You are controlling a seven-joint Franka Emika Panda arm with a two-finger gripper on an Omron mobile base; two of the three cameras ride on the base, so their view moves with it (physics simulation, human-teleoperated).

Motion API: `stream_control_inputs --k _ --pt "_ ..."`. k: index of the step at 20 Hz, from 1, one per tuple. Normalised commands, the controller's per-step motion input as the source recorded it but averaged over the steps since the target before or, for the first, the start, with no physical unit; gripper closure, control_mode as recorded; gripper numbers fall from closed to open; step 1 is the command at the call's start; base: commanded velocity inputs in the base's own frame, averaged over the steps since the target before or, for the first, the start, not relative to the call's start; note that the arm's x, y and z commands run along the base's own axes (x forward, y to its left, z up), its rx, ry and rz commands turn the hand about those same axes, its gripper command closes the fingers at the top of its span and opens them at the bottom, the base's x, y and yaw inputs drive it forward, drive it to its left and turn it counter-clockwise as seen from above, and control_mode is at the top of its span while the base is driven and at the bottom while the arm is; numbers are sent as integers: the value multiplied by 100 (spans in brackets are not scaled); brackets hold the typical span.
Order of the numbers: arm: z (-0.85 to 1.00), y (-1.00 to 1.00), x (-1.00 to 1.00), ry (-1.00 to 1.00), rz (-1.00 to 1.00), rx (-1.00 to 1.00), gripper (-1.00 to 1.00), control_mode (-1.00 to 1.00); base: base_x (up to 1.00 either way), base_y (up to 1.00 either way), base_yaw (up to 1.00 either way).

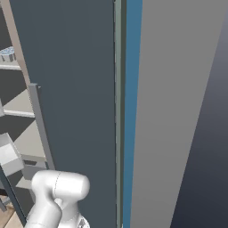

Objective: Open the freezer door, pick up the ice cube tray from the freezer, and place it on the dining counter.

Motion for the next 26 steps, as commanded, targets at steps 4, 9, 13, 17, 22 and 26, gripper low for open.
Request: stream_control_inputs --k 4,9,13,17,22,26 --pt "0 0 -3 0 0 0 -100 -100 0 0 0" --pt "2 -5 -31 0 0 0 -100 -100 0 0 0" --pt "23 -21 -71 0 3 0 -100 -100 0 0 0" --pt "39 -74 -86 -6 9 0 -100 -100 0 0 0" --pt "51 -98 -41 -1 16 0 -100 -100 0 0 0" --pt "61 -100 -26 0 20 3 -100 -100 0 0 0"
